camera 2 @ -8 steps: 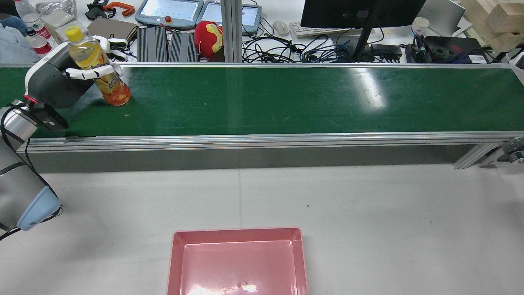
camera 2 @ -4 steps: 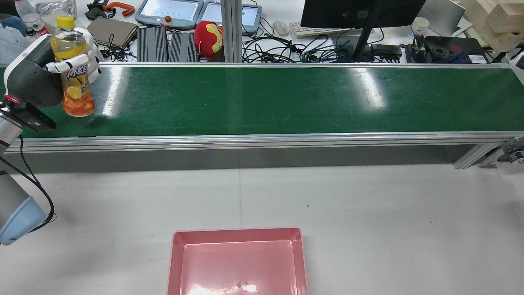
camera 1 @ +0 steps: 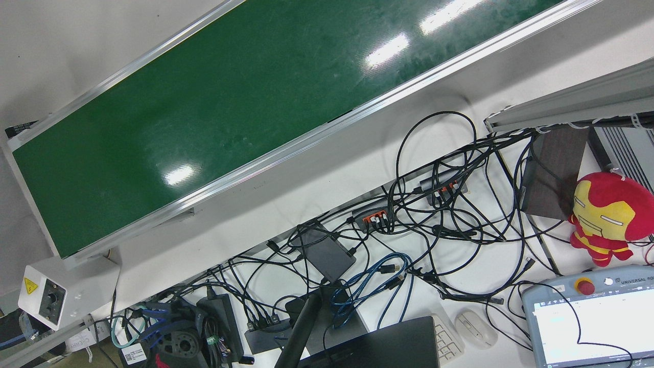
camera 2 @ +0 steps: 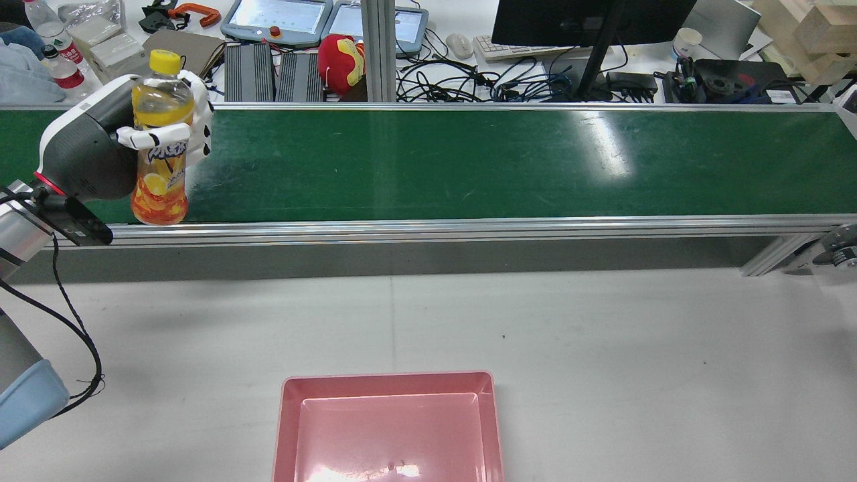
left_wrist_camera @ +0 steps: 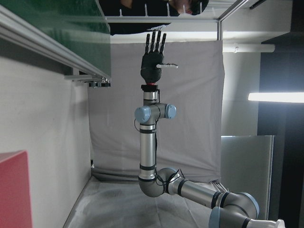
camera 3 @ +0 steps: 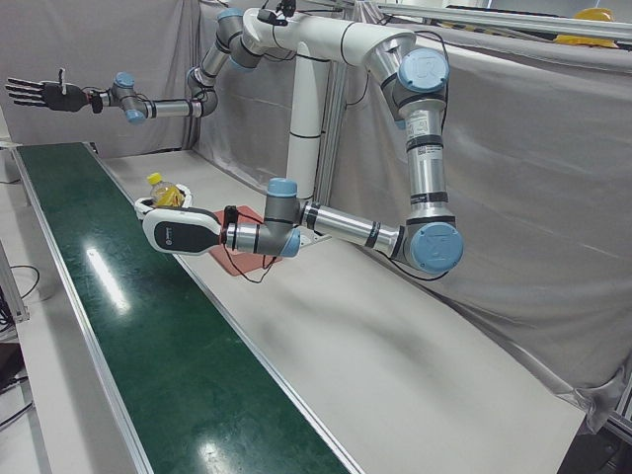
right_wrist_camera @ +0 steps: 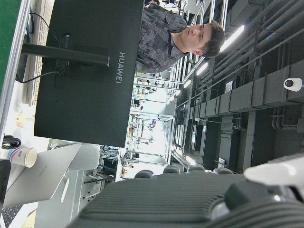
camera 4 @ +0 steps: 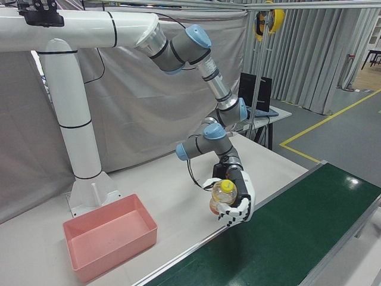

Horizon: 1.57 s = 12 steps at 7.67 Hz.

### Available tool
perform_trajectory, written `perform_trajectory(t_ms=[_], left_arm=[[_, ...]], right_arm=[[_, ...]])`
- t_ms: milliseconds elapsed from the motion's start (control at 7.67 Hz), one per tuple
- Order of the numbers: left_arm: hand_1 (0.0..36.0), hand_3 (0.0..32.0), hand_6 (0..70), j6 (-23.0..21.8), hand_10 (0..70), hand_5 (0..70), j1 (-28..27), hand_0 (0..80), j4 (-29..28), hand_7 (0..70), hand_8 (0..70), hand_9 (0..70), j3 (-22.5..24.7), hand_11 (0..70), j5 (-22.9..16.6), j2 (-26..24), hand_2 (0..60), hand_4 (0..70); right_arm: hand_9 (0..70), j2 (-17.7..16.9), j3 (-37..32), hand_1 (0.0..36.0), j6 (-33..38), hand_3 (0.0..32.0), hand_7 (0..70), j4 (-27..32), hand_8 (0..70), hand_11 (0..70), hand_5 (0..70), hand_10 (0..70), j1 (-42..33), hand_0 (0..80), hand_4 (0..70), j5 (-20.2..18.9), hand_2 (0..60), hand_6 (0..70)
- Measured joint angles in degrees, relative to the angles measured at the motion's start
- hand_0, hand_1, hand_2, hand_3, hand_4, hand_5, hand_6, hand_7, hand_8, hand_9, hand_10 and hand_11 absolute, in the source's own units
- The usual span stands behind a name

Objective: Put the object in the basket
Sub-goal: 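Carry the bottle with the left hand toward the pink tray and lower it, then open the left hand fingers to release the bottle into the tray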

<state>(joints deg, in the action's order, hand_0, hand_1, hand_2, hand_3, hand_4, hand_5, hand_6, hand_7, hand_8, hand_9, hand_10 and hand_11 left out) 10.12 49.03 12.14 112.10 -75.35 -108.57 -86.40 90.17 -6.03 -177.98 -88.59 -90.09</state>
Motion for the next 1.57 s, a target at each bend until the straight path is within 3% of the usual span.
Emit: perform_trajectory(t_ms=[391, 783, 1043, 1174, 1304, 1435, 1565], left_arm=[[14.2, 0.0, 63.4, 3.45, 58.7, 70.0, -8.55, 52.2, 5.68, 62.8, 70.0, 70.0, 6.81, 70.0, -4.49, -0.37, 42.4, 44.6], [13.7, 0.0, 62.9, 11.48, 58.4, 70.0, -20.59, 52.6, 10.39, 63.1, 70.0, 70.0, 11.08, 70.0, -5.43, -0.55, 38.9, 44.1], [13.3, 0.0, 61.7, 16.50, 54.9, 70.0, -28.54, 53.2, 12.15, 61.8, 67.7, 70.0, 11.70, 70.0, -4.93, -1.38, 33.5, 43.5], [11.2, 0.0, 55.1, 18.40, 49.0, 70.0, -32.88, 52.9, 13.97, 56.2, 60.5, 70.0, 11.52, 69.6, -3.38, -3.01, 19.0, 38.6], [9.1, 0.0, 43.1, 19.47, 42.4, 64.3, -36.68, 50.7, 15.86, 46.4, 49.6, 63.3, 11.17, 60.0, -1.13, -4.24, 10.0, 32.2], [6.1, 0.0, 24.0, 19.86, 33.2, 49.7, -38.73, 47.5, 17.61, 32.7, 32.6, 43.7, 10.87, 47.6, 0.28, -4.78, 1.0, 22.4], [3.4, 0.0, 15.0, 19.94, 27.3, 46.6, -39.57, 46.8, 18.94, 24.4, 23.8, 33.3, 10.71, 40.0, 0.88, -4.94, 0.0, 16.4]], right_arm=[[0.0, 0.00, 0.00, 0.0, -0.02, 0.0, 0.0, 0.00, 0.0, 0.0, 0.0, 0.0, 0.00, 0.0, 0.0, 0.00, 0.0, 0.0], [0.0, 0.00, -0.02, 0.0, -0.03, 0.0, 0.0, 0.00, 0.0, 0.0, 0.0, 0.0, 0.00, 0.0, 0.0, 0.00, 0.0, 0.0], [0.0, 0.00, -0.04, 0.0, -0.03, 0.0, 0.0, 0.00, 0.0, 0.0, 0.0, 0.0, 0.00, 0.0, 0.0, 0.00, 0.0, 0.0], [0.0, 0.00, -0.06, 0.0, -0.03, 0.0, 0.0, 0.00, 0.0, 0.0, 0.0, 0.0, 0.00, 0.0, 0.0, 0.00, 0.0, 0.0], [0.0, 0.00, -0.07, 0.0, -0.03, 0.0, 0.0, 0.00, 0.0, 0.0, 0.0, 0.0, 0.00, 0.0, 0.0, 0.00, 0.0, 0.0], [0.0, 0.00, -0.08, 0.0, -0.03, 0.0, 0.0, 0.00, 0.0, 0.0, 0.0, 0.0, 0.00, 0.0, 0.0, 0.00, 0.0, 0.0], [0.0, 0.00, -0.08, 0.0, -0.03, 0.0, 0.0, 0.00, 0.0, 0.0, 0.0, 0.0, 0.00, 0.0, 0.0, 0.00, 0.0, 0.0]])
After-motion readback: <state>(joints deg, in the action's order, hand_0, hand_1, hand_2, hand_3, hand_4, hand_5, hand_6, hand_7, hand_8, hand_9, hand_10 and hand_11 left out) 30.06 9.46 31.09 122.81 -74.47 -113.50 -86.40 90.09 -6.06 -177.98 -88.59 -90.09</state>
